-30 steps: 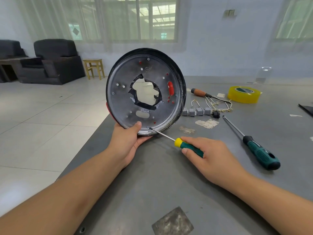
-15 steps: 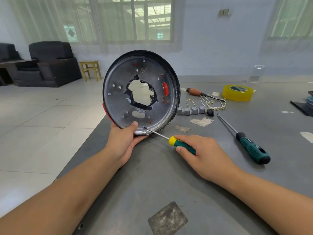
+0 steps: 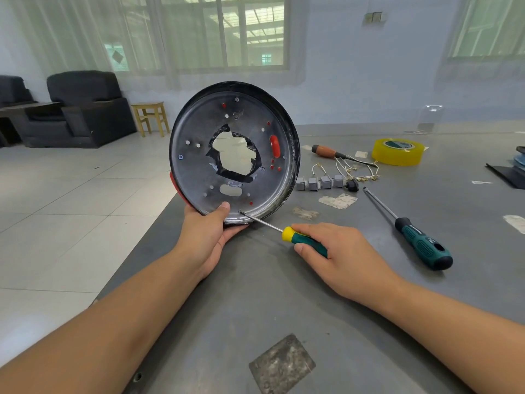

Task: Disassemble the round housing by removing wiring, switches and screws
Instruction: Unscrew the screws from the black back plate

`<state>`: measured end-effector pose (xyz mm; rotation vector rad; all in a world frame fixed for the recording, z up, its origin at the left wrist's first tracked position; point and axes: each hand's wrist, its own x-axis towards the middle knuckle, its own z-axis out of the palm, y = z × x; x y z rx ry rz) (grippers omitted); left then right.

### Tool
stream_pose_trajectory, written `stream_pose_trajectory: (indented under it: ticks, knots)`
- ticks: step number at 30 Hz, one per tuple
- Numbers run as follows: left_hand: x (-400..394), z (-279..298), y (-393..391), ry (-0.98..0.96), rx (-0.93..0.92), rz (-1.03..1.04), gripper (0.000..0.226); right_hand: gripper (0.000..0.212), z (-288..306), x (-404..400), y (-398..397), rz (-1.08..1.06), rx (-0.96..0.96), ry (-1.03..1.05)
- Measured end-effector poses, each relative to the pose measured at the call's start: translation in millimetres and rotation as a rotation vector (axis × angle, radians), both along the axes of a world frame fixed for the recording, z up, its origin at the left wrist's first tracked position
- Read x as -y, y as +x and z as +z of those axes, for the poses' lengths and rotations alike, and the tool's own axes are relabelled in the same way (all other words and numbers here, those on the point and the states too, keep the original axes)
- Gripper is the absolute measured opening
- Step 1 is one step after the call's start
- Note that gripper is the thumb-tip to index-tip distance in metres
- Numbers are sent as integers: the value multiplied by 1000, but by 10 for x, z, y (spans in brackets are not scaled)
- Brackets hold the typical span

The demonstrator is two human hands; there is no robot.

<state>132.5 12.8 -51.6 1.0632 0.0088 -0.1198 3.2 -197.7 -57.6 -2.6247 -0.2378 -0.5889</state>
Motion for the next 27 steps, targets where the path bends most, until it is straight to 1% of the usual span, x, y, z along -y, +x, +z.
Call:
stream_pose_trajectory:
  ticks: [9,14,16,18,22,25,27]
  knots:
    - [-1,-10,6,8,-4,-1,43,43,-8,2,9,0,2,-17]
    - [21,-38,2,50,60,23,43,40,20,-60,-28,-38,23,-47]
    - [32,-50,-16,82,109,30,43,41,39,-111,-60,-51,38,-124]
    - [42,-61,-40,115,157,35,43,42,57,-166,-91,-68,38,-243]
    - [75,-64,-79,168,208,35,44,33,117,-244,-154,-148,139,-498]
    - [87,-51,-103,171,230,40,49,38,114,-257,-168,-178,272,-615]
    - [84,-40,-113,164,228,42,50,42,94,-281,-172,-172,294,-638]
